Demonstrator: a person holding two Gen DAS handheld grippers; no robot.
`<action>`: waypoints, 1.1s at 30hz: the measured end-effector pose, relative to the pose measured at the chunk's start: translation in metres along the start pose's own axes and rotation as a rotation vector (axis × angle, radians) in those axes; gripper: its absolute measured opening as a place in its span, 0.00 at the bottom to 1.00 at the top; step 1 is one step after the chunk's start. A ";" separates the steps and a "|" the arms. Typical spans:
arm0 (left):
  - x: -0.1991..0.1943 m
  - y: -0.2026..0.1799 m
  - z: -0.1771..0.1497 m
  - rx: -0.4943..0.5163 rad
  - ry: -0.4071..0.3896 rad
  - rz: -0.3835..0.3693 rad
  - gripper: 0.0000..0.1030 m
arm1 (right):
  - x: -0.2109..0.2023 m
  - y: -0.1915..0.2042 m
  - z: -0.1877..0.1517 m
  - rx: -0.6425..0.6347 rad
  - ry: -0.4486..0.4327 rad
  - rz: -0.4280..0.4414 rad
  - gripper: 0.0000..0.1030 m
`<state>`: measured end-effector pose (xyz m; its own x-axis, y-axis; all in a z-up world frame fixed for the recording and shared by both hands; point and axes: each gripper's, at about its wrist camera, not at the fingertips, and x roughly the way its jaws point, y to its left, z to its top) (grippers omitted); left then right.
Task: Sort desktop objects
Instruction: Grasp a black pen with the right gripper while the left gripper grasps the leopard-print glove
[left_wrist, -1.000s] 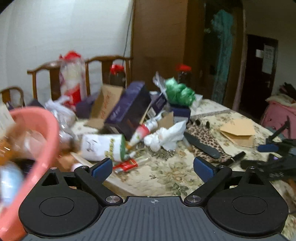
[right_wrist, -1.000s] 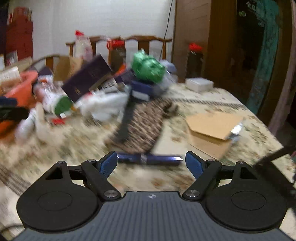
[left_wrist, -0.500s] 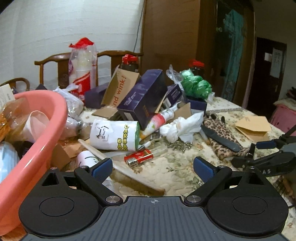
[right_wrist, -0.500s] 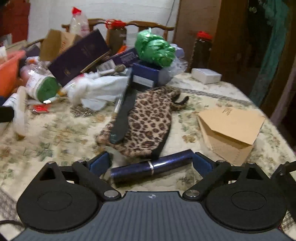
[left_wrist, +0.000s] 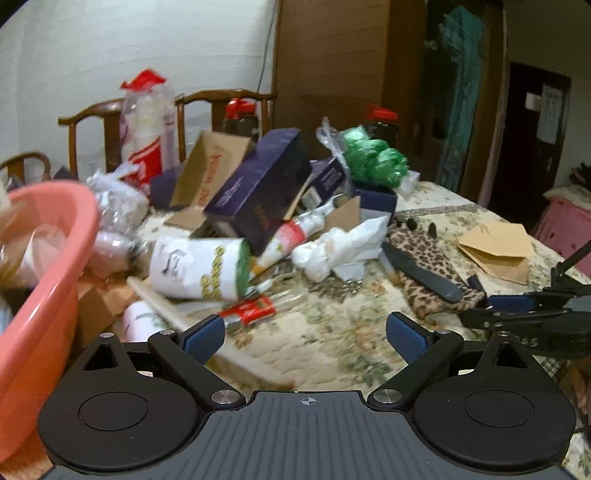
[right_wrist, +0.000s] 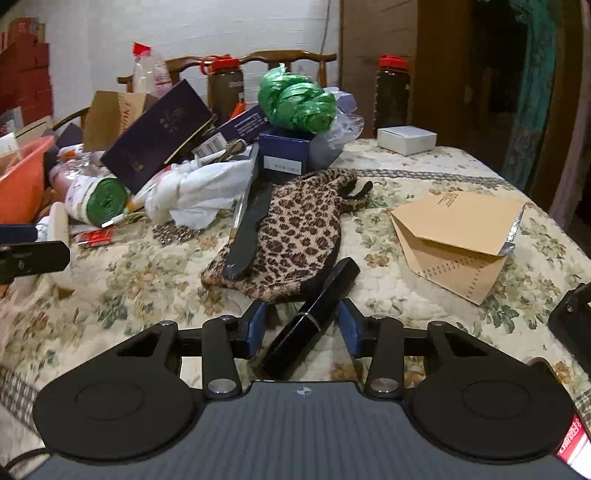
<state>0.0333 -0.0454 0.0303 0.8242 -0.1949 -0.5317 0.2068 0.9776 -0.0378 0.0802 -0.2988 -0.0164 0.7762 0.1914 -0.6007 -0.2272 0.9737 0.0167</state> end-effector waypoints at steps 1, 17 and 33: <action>0.001 -0.006 0.003 0.016 -0.001 0.006 0.97 | -0.001 0.003 -0.001 -0.001 -0.003 -0.017 0.34; 0.098 -0.096 0.049 0.084 0.197 0.038 0.98 | -0.025 -0.032 -0.021 0.204 -0.051 0.004 0.18; 0.080 -0.077 0.034 0.021 0.214 -0.067 0.01 | -0.025 -0.039 -0.022 0.244 -0.056 0.064 0.19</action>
<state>0.1019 -0.1387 0.0196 0.6782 -0.2364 -0.6958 0.2702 0.9607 -0.0630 0.0565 -0.3439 -0.0201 0.7974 0.2538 -0.5474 -0.1335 0.9590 0.2501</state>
